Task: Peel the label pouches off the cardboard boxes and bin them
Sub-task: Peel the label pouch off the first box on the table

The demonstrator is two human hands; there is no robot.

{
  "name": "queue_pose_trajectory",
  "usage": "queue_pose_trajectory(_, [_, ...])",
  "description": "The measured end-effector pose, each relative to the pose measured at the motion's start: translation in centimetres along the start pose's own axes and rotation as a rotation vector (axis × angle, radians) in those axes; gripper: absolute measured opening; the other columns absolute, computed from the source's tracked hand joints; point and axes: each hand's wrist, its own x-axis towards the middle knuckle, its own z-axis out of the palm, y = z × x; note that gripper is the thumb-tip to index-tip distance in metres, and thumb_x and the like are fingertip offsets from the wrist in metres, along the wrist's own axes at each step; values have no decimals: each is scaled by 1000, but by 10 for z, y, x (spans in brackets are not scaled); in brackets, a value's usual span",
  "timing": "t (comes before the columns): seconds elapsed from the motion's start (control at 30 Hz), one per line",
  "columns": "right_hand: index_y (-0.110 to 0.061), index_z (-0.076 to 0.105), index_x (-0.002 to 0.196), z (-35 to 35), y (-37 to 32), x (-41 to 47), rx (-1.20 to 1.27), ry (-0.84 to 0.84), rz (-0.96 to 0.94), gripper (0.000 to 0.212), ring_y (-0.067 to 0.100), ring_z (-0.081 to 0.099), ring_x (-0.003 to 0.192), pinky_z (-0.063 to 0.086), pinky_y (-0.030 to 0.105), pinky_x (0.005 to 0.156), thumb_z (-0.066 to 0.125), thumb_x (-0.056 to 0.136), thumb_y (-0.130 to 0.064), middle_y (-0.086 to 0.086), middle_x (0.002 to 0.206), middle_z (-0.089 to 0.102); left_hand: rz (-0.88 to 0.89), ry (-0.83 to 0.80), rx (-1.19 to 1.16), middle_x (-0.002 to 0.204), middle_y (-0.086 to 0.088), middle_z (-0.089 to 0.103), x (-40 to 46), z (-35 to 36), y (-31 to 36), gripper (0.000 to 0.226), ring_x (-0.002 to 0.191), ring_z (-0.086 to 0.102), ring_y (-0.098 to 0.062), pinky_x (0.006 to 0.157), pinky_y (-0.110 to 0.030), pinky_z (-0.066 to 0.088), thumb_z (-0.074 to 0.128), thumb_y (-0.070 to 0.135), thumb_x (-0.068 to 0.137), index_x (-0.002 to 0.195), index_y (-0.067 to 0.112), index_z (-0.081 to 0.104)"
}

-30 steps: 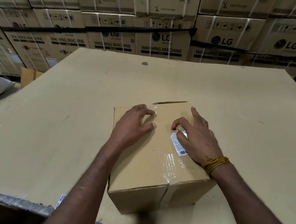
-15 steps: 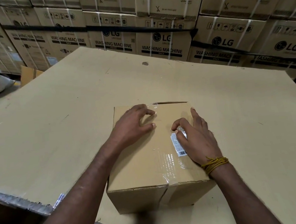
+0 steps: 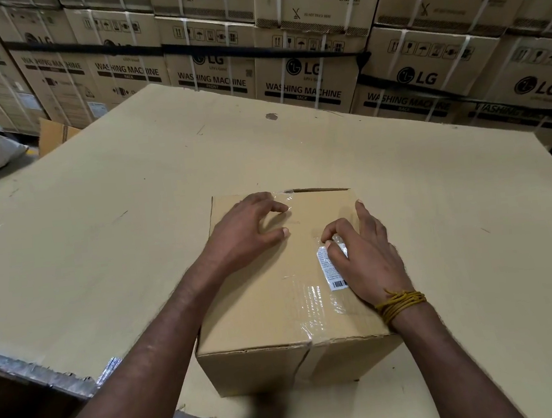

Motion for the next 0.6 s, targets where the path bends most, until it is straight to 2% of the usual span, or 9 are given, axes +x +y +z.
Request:
queue_pose_trajectory(0.1, [-40, 48, 123, 0, 0, 0, -14, -7, -9, 24, 17, 6, 150, 31, 46, 108, 42, 101, -34, -2, 165, -1, 0, -4, -3, 150, 14, 42, 0, 0, 0, 42, 134, 44, -9, 104, -33, 41, 70, 41, 88, 128, 39, 60])
queue_pose_trajectory(0.23, [-37, 49, 117, 0, 0, 1, -7, -2, 3, 17, 19, 7, 150, 31, 45, 108, 43, 101, -35, 0, 165, 2, 2, -5, -5, 151, 11, 42, 0, -1, 1, 41, 134, 44, -8, 105, -32, 40, 70, 40, 88, 128, 37, 61])
queue_pose_trajectory(0.33, [-38, 47, 125, -1, 2, 1, -12, -2, -9, 25, 20, 7, 150, 34, 44, 107, 44, 100, -35, 0, 165, 0, 1, -3, -5, 151, 11, 42, 0, -1, 2, 41, 134, 44, -8, 105, -31, 40, 70, 40, 88, 128, 37, 61])
queue_pose_trajectory(0.47, [-34, 50, 115, -2, 3, 2, 35, -6, 10, 16, 19, 7, 150, 37, 43, 105, 48, 99, -35, 0, 165, 3, 4, -1, -6, 150, 13, 42, 0, -1, 2, 40, 134, 44, -7, 103, -31, 40, 70, 40, 88, 127, 38, 62])
queue_pose_trajectory(0.6, [-32, 50, 122, -3, 5, 2, 66, 6, 1, 25, 20, 10, 150, 37, 39, 105, 53, 98, -35, -1, 165, 3, 2, -4, -1, 151, 13, 42, 0, -1, 2, 41, 134, 45, -7, 104, -31, 40, 70, 41, 88, 128, 38, 61])
